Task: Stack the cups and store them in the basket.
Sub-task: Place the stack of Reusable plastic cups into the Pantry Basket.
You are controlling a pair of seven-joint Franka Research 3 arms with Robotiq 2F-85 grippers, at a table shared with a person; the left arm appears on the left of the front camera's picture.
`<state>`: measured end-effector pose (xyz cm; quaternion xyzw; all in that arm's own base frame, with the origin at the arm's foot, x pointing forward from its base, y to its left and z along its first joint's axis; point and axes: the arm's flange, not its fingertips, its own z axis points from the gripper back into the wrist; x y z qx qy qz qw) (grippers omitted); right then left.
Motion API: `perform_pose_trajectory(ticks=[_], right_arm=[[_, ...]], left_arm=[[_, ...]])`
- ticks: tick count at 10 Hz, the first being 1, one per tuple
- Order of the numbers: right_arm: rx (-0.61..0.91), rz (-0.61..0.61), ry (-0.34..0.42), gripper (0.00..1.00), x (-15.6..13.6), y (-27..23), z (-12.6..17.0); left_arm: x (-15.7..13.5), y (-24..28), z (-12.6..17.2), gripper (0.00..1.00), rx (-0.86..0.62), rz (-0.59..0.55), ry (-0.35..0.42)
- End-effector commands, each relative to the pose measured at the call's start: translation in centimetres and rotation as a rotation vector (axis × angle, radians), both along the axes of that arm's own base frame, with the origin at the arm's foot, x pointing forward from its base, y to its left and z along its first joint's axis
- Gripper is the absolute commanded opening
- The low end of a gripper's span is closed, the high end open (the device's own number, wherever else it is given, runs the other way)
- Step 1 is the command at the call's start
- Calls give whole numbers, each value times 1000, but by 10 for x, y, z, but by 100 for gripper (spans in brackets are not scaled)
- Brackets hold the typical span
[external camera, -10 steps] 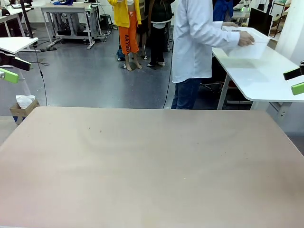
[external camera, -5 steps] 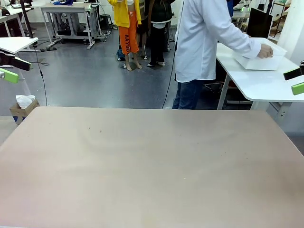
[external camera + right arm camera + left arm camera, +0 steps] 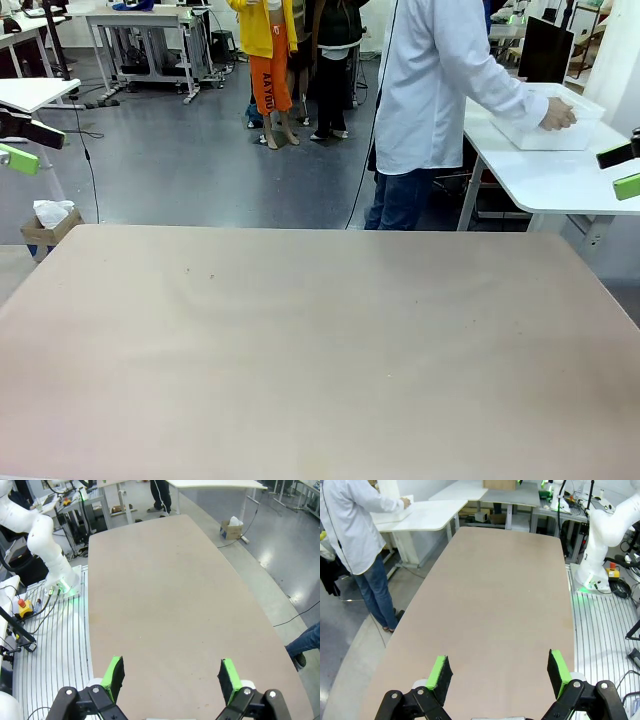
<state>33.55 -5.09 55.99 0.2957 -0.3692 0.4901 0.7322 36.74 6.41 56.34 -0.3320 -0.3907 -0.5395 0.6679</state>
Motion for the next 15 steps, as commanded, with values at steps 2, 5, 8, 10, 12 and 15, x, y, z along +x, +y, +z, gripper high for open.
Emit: perform_pose_trajectory(ticks=[2, 5, 8, 10, 12, 15], right_arm=[[14, 12, -25, 100, 1, 0, 0], [14, 12, -25, 100, 1, 0, 0], [14, 12, -25, 100, 1, 0, 0], [14, 12, -25, 100, 1, 0, 0], [14, 12, -25, 100, 1, 0, 0], [14, 12, -25, 100, 1, 0, 0]], left_arm=[[0, -1, 4, 100, -10, -3, 6], [0, -1, 4, 100, -10, -3, 6], [0, -1, 4, 100, -10, -3, 6], [0, -1, 4, 100, -10, -3, 6], [0, -1, 4, 100, -10, -3, 6], [0, -1, 4, 100, -10, -3, 6]])
